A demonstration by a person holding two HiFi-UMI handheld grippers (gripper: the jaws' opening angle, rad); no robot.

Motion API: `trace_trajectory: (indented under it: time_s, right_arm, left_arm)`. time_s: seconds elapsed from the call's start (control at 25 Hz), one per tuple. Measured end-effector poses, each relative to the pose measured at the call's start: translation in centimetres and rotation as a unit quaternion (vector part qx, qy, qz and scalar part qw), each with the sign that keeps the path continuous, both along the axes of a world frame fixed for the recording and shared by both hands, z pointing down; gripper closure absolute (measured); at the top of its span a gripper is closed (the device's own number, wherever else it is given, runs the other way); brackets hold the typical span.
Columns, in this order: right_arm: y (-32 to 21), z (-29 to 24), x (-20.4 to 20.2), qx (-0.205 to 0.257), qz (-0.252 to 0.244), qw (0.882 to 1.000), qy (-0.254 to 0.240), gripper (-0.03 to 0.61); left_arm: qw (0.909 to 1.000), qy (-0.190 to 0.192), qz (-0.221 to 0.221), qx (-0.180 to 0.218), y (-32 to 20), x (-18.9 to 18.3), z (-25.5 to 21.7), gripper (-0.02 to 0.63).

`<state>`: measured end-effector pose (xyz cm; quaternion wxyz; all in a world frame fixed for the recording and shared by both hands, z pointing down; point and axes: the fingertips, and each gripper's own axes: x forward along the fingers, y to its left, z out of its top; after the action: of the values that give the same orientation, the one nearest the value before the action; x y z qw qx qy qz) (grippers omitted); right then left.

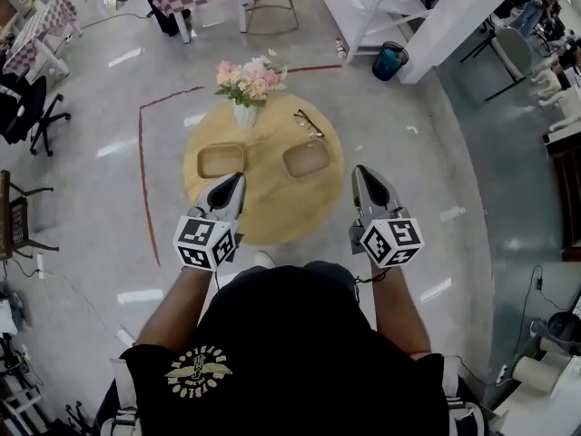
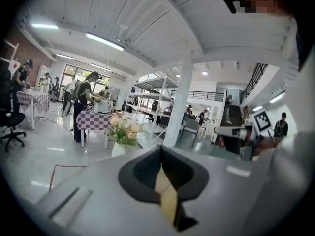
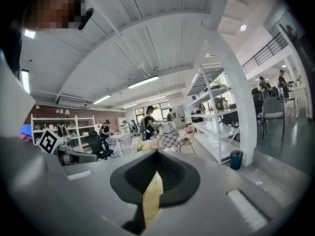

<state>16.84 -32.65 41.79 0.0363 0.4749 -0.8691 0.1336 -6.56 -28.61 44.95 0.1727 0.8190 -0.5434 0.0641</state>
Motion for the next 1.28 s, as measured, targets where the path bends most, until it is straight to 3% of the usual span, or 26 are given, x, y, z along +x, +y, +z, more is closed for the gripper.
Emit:
trace_trajectory:
  time_s: [0.28, 0.56, 1.0, 1.28]
  right_arm:
    - [-0.8, -0.8, 0.2, 0.010, 0.000, 1.000, 0.018, 0.578]
    - [-3.2, 1.0, 0.1, -0.010, -0.023, 1.000, -0.001, 0.578]
    - [-12.0, 4.7, -0.3, -0.051, -0.099, 0.994, -0.006, 0.578]
    - [-15.5, 9.1, 0.3, -0.104, -0.145, 0.984, 0.022, 0.577]
  left_arm:
    - [0.9998, -0.011, 0.013, -0.010, -0.2, -0.4, 0.9, 0.612]
    - [0.9991, -0.014, -0.001, -0.039, -1.1, 0.1, 2.6, 0.612]
    - [0.9906, -0.008, -0.065, -0.120, -5.3, 2.0, 6.8, 0.612]
    - [0.9819, 0.013, -0.096, -0.163, -8.3, 4.3, 11.6, 0.612]
